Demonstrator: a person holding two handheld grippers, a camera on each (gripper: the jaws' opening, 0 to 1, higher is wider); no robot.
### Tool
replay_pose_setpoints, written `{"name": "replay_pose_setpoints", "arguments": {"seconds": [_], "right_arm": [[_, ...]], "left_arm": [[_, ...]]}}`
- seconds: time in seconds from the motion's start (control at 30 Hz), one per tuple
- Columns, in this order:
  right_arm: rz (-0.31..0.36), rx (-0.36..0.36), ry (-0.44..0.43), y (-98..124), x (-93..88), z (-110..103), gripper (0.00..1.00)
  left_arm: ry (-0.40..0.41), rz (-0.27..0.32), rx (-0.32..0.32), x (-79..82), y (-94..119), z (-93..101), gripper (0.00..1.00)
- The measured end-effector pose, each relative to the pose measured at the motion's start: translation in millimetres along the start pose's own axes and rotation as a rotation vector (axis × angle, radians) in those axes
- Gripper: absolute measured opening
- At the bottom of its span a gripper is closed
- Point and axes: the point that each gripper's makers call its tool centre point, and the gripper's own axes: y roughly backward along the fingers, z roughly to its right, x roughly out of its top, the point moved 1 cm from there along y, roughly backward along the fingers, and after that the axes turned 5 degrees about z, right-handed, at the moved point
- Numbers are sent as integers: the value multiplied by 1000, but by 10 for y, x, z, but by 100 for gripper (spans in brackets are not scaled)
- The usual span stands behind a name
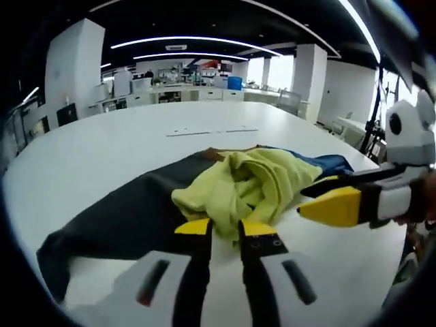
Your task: Fold the garment on the visible template until the final outline fits inside the template.
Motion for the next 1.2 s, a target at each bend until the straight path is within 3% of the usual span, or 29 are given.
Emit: {"name": "replay_pose_setpoints", "arguments": {"seconds": [0.37,0.63,0.73,1.2], "right_arm": [[-18,-47,-22,-206,-74,-14,18],[-42,-111,-59,-289,-120,86,8],[-55,-113,-38,-245,-143,63,0],[-12,-121,14,-45,19,96,0]], "left_arm": [[32,4,38,-45,-58,-81,4],[66,4,35,-64,-28,-89,0],[79,9,26,-53,-14,-79,0],[82,47,6,134,106,-132,0]]}}
